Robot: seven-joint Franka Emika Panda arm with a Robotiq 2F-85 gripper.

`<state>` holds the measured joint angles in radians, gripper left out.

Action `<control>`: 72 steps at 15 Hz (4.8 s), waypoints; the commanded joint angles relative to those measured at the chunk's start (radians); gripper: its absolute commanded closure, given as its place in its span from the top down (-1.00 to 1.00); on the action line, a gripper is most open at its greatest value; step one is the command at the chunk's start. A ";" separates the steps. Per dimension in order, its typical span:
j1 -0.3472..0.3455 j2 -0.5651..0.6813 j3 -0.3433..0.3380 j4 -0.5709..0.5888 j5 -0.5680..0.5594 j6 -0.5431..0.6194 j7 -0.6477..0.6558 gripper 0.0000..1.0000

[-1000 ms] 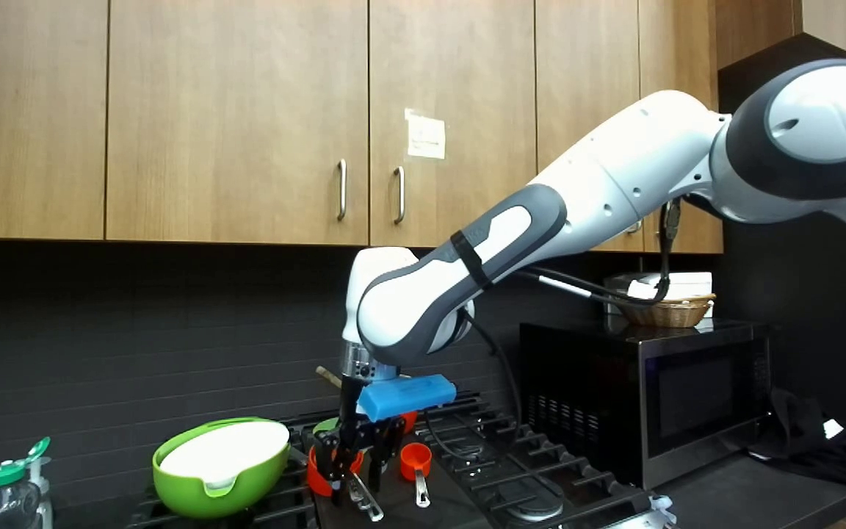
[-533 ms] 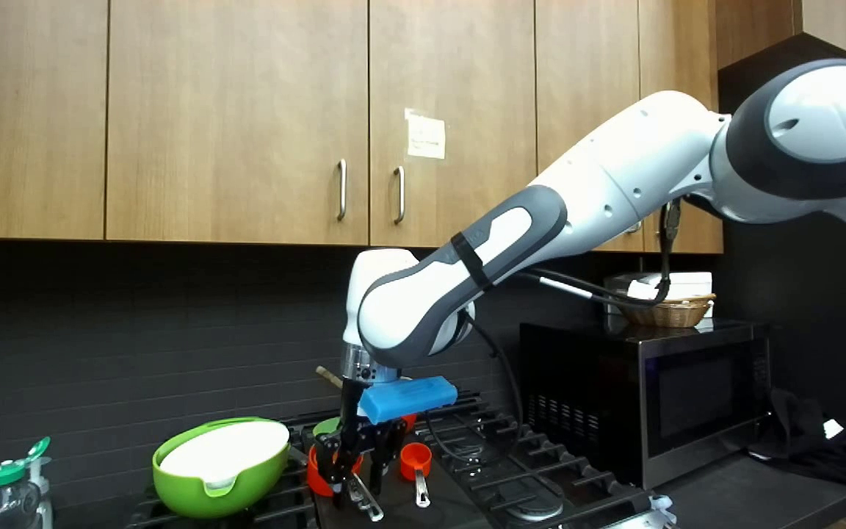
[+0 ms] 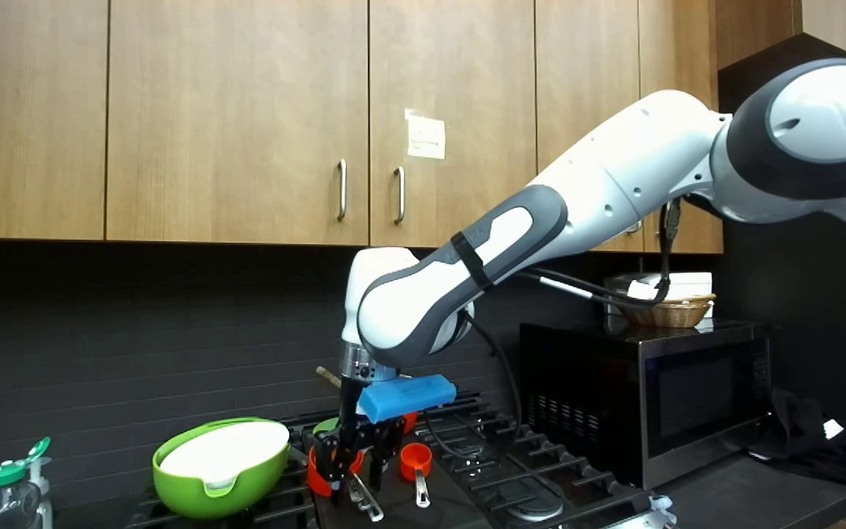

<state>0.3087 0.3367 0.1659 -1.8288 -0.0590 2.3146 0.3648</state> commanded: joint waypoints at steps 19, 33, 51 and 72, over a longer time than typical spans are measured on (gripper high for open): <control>0.035 0.064 -0.026 0.081 -0.037 -0.015 0.022 0.12; 0.024 0.036 -0.030 0.059 -0.024 -0.001 0.014 -0.34; 0.089 0.014 -0.032 0.114 -0.096 -0.050 0.187 1.00; 0.077 0.073 -0.069 0.121 -0.088 -0.064 0.213 0.40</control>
<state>0.3792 0.4056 0.0973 -1.7288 -0.1369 2.2716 0.5619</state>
